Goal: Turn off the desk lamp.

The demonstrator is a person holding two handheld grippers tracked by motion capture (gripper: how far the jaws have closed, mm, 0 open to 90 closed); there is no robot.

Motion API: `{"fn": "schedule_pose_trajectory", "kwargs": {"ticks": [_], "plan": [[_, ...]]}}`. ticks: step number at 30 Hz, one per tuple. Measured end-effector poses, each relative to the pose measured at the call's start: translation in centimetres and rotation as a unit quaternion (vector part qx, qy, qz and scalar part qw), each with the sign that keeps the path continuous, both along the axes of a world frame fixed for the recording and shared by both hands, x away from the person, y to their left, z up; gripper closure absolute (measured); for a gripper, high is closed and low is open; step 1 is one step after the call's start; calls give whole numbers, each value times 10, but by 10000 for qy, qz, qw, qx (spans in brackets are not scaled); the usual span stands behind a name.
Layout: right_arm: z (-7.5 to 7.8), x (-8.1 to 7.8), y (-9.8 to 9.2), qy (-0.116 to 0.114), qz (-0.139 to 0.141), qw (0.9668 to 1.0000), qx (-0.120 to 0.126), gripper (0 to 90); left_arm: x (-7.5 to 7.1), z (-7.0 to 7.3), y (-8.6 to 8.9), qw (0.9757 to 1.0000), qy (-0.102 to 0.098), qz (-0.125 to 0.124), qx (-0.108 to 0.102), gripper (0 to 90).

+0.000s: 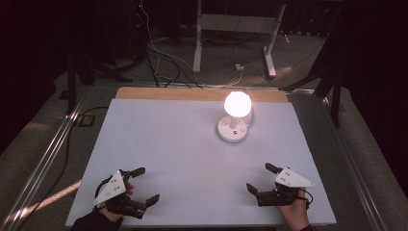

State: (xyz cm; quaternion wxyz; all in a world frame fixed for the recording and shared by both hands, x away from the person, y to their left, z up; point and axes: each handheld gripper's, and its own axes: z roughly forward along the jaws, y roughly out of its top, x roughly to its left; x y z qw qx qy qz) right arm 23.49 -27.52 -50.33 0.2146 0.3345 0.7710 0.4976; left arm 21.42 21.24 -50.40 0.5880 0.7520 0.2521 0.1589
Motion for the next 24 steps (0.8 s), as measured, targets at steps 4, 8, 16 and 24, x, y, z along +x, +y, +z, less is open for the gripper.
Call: {"fn": "schedule_pose_trajectory", "kwargs": {"ticks": [4,8,16,24], "plan": [[0,0,0,-23,8,10000,4,0,0,0,0,10000,11,6,-3,5],[1,-1,0,-24,-3,10000,8,0,0,0,0,10000,27,6,-26,5],[0,0,3,-58,-46,9998,-161,0,0,0,1,10000,17,-3,-15,5],[4,-2,2,-124,-123,9997,-157,0,0,0,1,10000,43,7,-51,5]]}}
